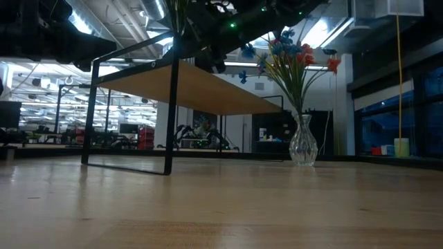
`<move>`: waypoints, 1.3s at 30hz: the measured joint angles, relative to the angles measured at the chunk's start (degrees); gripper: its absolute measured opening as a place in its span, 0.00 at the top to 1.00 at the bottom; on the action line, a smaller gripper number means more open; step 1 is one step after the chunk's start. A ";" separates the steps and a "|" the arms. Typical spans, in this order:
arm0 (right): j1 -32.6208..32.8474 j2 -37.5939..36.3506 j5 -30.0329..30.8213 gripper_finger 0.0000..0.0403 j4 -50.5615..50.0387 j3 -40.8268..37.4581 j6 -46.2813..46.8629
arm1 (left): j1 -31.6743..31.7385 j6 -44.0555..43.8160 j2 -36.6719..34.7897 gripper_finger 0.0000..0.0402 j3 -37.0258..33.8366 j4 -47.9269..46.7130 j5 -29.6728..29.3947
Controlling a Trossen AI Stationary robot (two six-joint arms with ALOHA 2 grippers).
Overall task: Pick and place flowers into a vace then onto a shelf
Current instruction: Put the left transparent flower vase with flowers on the shelf, then put the transparent flower vase with flowers on the shelf
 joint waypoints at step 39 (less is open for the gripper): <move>0.74 -11.08 6.06 0.20 -24.06 0.00 -1.98 | 0.01 -0.02 0.00 0.99 0.01 -0.22 0.07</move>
